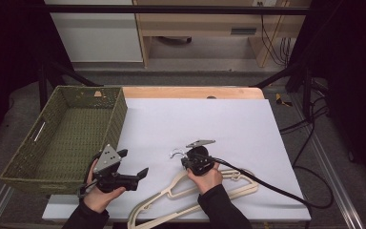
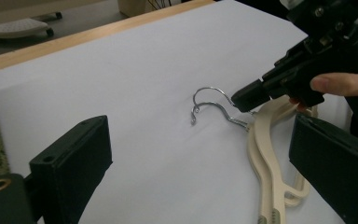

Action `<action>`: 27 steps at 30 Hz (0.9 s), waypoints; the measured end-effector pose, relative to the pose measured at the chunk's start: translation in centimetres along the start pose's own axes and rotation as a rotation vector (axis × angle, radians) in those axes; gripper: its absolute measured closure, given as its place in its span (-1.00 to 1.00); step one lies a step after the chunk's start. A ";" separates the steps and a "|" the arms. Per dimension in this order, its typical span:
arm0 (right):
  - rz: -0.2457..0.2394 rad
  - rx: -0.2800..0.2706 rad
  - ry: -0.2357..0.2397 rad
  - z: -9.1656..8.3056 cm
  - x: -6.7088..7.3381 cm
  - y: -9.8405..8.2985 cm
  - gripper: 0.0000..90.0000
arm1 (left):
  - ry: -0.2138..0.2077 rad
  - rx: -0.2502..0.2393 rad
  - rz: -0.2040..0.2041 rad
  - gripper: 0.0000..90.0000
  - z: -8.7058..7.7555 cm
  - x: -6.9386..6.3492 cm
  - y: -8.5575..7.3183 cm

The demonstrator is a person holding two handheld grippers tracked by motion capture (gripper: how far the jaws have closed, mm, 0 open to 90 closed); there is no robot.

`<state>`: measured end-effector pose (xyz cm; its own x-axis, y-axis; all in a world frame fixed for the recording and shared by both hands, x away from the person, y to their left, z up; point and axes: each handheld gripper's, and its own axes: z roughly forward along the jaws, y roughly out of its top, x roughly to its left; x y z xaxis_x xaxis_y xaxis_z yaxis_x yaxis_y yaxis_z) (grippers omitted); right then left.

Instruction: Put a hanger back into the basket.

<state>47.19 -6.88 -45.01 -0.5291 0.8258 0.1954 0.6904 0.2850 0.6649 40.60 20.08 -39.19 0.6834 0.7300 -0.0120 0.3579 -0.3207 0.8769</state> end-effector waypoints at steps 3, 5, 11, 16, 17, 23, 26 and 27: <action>-0.004 -0.009 0.003 -0.2 0.0 0.0 0.98 | -0.024 0.033 0.008 -0.86 1.1 -0.6 -0.1; -0.002 -0.010 0.005 -0.4 0.1 0.0 0.98 | -0.042 0.058 0.017 -0.84 1.9 -1.0 -0.2; -0.021 -0.022 0.005 -0.5 0.1 0.0 0.98 | -0.127 0.149 0.021 -0.75 4.9 -2.4 -0.7; -0.034 -0.035 0.007 -0.8 0.2 0.1 0.98 | -0.183 0.195 0.015 -0.63 6.9 -3.3 -1.0; -0.033 -0.040 0.010 -1.0 0.2 0.1 0.98 | -0.192 0.199 0.009 -0.60 7.2 -3.4 -1.0; -0.035 -0.057 0.015 -1.6 0.4 0.1 0.98 | -0.264 0.255 -0.017 -0.36 9.4 -4.3 -1.0; -0.040 -0.063 0.019 -1.9 0.4 0.1 0.98 | -0.281 0.290 -0.021 -0.22 10.3 -4.6 -1.1; -0.039 -0.064 0.024 -2.0 0.5 0.1 0.98 | -0.281 0.305 -0.019 -0.17 10.6 -4.6 -1.1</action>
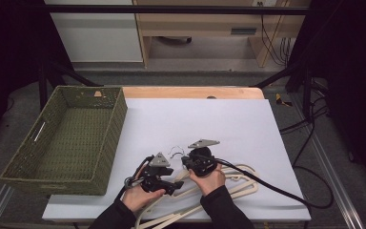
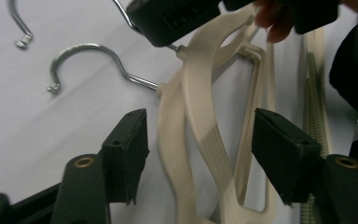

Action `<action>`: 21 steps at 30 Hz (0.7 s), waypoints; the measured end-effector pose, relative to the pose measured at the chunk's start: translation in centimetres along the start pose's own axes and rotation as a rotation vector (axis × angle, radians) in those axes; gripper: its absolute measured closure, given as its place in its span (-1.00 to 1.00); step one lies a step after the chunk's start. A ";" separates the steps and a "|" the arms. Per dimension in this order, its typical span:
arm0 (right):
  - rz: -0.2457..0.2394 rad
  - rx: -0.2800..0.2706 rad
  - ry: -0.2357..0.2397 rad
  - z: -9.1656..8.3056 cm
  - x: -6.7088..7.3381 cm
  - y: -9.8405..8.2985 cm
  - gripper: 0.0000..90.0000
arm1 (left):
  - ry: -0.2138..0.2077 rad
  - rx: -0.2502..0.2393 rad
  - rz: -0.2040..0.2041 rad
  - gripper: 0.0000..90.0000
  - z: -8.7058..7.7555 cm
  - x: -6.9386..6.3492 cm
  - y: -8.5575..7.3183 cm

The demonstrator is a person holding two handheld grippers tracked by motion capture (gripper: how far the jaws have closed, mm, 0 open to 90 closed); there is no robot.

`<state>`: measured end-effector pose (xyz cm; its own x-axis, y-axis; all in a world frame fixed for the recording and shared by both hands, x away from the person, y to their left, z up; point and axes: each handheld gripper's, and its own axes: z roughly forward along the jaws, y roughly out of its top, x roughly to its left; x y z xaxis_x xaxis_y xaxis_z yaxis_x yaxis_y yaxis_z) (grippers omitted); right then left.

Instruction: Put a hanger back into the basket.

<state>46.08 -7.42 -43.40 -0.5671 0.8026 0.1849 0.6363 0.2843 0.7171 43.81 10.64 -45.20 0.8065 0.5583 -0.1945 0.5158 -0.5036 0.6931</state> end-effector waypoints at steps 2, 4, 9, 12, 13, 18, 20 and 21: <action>-0.002 0.001 0.000 -0.1 0.0 0.0 0.98 | -0.010 0.023 -0.013 -0.09 0.4 0.2 0.1; -0.001 -0.003 0.003 -0.3 0.1 0.0 0.98 | -0.021 0.033 -0.025 0.02 0.7 0.3 0.1; -0.008 -0.012 0.009 -0.5 0.2 0.0 0.98 | -0.051 0.053 -0.036 0.31 1.0 0.3 0.1; -0.011 -0.013 0.008 -0.6 0.3 -0.1 0.98 | -0.077 0.054 -0.042 0.47 1.0 0.3 0.2; -0.010 -0.013 0.009 -0.7 0.3 0.0 0.98 | -0.085 0.048 -0.046 0.51 1.1 0.2 0.2; -0.018 -0.017 0.014 -1.0 0.4 0.0 0.98 | -0.091 0.047 -0.053 0.59 0.8 0.0 0.3; -0.022 -0.022 0.019 -1.3 0.5 0.0 0.97 | -0.092 0.040 -0.065 0.61 0.7 -0.2 0.4; -0.023 -0.023 0.022 -1.5 0.5 0.1 0.96 | -0.093 0.040 -0.066 0.62 0.6 -0.2 0.4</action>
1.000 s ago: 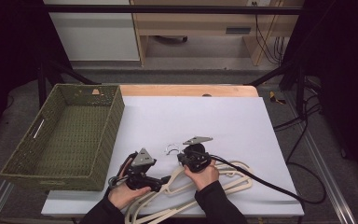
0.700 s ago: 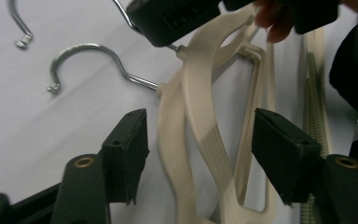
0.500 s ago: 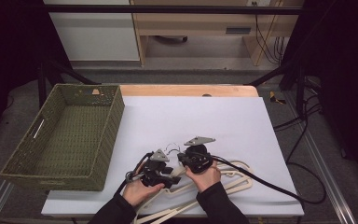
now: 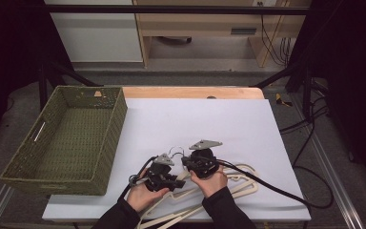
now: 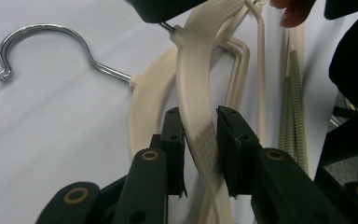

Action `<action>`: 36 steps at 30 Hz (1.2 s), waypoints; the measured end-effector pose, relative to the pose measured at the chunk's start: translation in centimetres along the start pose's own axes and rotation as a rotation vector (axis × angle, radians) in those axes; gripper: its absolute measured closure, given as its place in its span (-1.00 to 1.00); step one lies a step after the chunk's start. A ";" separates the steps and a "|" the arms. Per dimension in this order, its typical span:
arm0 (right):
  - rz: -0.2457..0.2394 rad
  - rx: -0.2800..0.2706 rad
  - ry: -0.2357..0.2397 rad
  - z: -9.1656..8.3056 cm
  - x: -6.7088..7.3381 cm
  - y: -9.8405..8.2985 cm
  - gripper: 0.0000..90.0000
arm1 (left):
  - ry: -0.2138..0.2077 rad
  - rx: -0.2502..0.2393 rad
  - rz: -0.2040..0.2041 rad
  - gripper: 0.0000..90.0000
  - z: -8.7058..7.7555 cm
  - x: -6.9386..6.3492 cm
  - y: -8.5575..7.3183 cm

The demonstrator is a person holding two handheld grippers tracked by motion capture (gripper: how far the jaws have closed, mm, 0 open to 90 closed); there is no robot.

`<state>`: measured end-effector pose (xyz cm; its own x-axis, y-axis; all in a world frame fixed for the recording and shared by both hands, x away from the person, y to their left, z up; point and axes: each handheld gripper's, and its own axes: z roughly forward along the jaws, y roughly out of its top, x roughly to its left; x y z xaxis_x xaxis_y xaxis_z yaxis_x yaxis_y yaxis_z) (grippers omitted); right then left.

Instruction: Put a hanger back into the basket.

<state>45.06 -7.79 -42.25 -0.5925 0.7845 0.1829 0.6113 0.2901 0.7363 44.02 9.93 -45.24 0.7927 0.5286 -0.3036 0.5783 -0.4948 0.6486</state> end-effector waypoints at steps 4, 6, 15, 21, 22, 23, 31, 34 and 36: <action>-0.038 -0.035 0.020 -1.2 0.1 0.1 0.80 | -0.008 -0.010 -0.018 0.65 -0.4 -0.4 0.1; -0.066 -0.059 0.026 -2.0 0.2 0.2 0.66 | -0.015 -0.012 -0.027 0.68 -0.6 -0.7 0.1; -0.139 -0.274 0.064 -7.2 -2.0 -0.9 0.00 | -0.027 -0.034 -0.026 0.78 -1.8 -3.1 0.3; -0.127 -0.373 0.046 -10.3 -4.5 -1.4 -0.33 | -0.056 -0.048 0.008 0.84 -2.4 -5.1 0.3; -0.116 -0.395 0.044 -11.2 -5.1 -1.4 -0.41 | -0.068 -0.054 0.013 0.87 -2.6 -5.5 0.3; -0.116 -0.395 0.044 -11.2 -5.1 -1.4 -0.41 | -0.077 -0.057 0.016 0.87 -2.7 -5.7 0.3; -0.064 -0.457 0.012 -13.9 -7.2 -1.8 -0.64 | -0.062 -0.089 0.084 0.91 -4.4 -7.9 0.4; -0.058 -0.471 0.007 -14.4 -7.6 -1.9 -0.70 | -0.055 -0.100 0.090 0.92 -5.1 -8.1 0.5; -0.051 -0.488 0.004 -14.8 -7.9 -2.0 -0.75 | -0.045 -0.116 0.096 0.92 -6.0 -8.0 0.7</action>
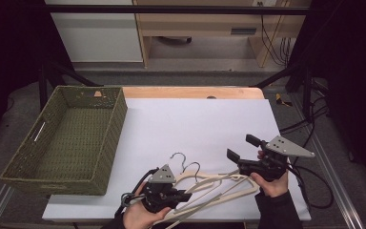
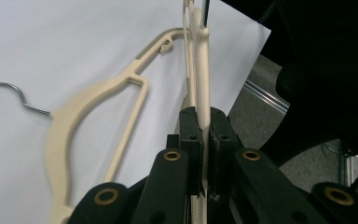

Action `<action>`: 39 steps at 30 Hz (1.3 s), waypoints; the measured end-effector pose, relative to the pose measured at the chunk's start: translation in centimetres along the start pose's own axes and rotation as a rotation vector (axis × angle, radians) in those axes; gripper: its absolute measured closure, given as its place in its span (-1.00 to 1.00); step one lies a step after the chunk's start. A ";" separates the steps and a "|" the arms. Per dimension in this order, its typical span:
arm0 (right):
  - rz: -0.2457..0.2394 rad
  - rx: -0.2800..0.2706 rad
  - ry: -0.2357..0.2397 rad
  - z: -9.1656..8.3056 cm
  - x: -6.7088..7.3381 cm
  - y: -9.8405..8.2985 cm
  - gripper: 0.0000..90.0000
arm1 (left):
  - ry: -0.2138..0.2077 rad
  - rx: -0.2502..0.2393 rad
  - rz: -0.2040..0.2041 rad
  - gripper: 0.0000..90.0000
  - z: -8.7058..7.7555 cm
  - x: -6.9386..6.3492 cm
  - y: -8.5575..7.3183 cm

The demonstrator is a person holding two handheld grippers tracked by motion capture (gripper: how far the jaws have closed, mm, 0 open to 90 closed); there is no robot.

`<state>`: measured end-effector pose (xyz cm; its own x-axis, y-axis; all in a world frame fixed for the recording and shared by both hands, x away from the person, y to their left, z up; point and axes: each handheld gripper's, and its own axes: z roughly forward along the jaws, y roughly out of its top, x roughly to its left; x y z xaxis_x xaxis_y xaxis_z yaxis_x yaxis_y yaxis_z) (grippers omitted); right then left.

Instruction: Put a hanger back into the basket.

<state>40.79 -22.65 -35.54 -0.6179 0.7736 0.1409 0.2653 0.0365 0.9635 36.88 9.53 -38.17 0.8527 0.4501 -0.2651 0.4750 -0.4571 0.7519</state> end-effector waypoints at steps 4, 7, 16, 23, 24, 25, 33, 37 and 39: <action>0.010 -0.011 -0.011 -0.5 -0.6 0.0 -0.89 | 0.020 -0.037 0.006 0.92 -1.7 0.4 0.4; -0.011 0.000 -0.014 -0.7 -1.0 -0.1 -0.91 | 0.045 -0.062 0.013 0.92 -3.1 0.9 0.6; -0.009 0.022 -0.071 -1.0 -2.5 -0.8 -0.90 | 0.123 -0.115 0.000 0.92 -7.2 3.4 1.0; -0.002 0.031 -0.071 -0.6 -2.8 -1.1 -0.90 | 0.193 -0.166 -0.018 0.92 -10.9 4.6 1.9; -0.007 0.036 -0.074 -0.6 -2.9 -1.2 -0.90 | 0.201 -0.173 -0.017 0.92 -11.4 4.7 2.1; -0.011 0.042 -0.071 -0.6 -2.9 -1.2 -0.90 | 0.209 -0.181 -0.014 0.92 -11.9 4.7 2.2; -0.013 0.055 -0.072 -0.3 -3.0 -1.5 -0.92 | 0.263 -0.231 0.031 0.92 -15.8 5.6 4.3; -0.011 0.056 -0.084 -0.3 -3.1 -1.6 -0.93 | 0.294 -0.248 0.043 0.92 -17.6 6.8 5.2; -0.012 0.058 -0.083 -0.3 -3.1 -1.6 -0.93 | 0.301 -0.253 0.045 0.92 -18.4 7.5 5.5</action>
<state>42.10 -25.28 -37.46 -0.5584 0.8225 0.1079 0.3025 0.0808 0.9497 41.90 24.54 -24.88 0.7517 0.6560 -0.0677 0.3378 -0.2948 0.8938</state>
